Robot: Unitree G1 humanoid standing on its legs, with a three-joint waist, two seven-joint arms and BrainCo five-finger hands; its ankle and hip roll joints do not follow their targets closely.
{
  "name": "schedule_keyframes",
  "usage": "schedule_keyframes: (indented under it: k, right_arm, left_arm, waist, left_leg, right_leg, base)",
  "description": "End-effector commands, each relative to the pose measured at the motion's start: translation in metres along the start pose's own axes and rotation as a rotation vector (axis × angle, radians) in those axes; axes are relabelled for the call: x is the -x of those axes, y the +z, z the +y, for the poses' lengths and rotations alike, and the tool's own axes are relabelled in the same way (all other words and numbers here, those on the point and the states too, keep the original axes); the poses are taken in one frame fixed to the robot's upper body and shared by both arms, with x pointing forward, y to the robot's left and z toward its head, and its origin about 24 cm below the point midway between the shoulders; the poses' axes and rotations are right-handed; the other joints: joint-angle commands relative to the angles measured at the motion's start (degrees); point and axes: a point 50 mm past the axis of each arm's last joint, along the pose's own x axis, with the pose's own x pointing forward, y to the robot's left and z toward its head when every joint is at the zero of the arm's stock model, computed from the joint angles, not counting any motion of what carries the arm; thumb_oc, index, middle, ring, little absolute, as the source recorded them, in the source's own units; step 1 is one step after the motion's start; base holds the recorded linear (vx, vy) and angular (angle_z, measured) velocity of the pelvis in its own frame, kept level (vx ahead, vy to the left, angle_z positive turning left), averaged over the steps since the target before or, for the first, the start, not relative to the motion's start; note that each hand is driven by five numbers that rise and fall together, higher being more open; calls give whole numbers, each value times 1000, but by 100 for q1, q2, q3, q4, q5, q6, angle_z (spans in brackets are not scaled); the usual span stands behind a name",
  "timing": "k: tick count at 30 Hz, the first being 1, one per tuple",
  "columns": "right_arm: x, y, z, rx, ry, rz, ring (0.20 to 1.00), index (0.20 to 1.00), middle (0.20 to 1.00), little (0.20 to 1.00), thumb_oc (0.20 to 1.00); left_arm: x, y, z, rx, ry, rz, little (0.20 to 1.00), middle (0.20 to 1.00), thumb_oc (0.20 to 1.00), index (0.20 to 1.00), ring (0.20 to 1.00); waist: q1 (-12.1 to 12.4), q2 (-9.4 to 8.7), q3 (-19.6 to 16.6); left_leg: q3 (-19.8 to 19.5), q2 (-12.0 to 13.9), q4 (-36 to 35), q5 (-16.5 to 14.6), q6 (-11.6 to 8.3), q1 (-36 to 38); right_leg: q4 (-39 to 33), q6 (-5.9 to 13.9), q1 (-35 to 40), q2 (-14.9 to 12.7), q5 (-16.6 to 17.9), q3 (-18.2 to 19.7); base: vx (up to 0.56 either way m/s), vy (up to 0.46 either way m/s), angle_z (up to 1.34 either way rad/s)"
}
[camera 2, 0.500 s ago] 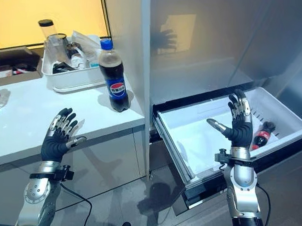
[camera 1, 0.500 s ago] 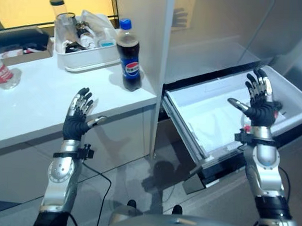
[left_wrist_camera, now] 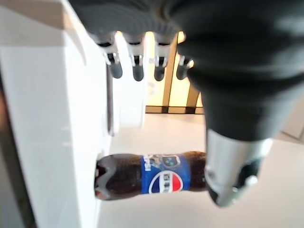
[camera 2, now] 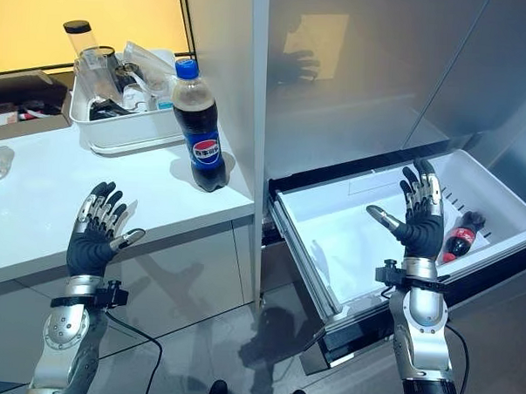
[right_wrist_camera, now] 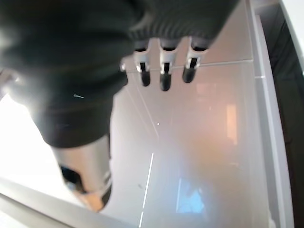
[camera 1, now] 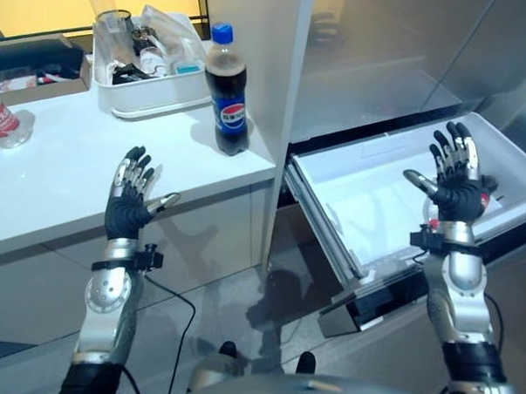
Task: Take the drinks into the refrigerator
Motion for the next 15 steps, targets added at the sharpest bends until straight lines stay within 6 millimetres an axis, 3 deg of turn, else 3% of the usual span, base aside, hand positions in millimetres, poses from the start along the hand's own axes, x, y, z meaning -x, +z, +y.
schedule_keyframes:
  k: [1, 15]
  right_arm:
    - [-21, 21, 7, -53, 32, -128, 1000, 1000, 1000, 1000, 1000]
    - [-30, 17, 22, -85, 136, -77, 1000, 1000, 1000, 1000, 1000]
  left_arm:
    - [-31, 26, 11, -94, 4, -163, 1000, 1000, 1000, 1000, 1000]
    - [-82, 25, 26, -193, -2, -89, 1000, 1000, 1000, 1000, 1000]
  waist:
    - [-150, 2, -164]
    - [-410, 111, -241]
  left_leg:
    - [-174, -144, 40, -416, 190, 105]
    - [43, -105, 6, -446, 155, 305]
  right_leg:
    - [815, 202, 105, -92, -579, -104]
    - [780, 217, 174, -25, -547, 118]
  base:
    - [18, 26, -24]
    - [3, 16, -13]
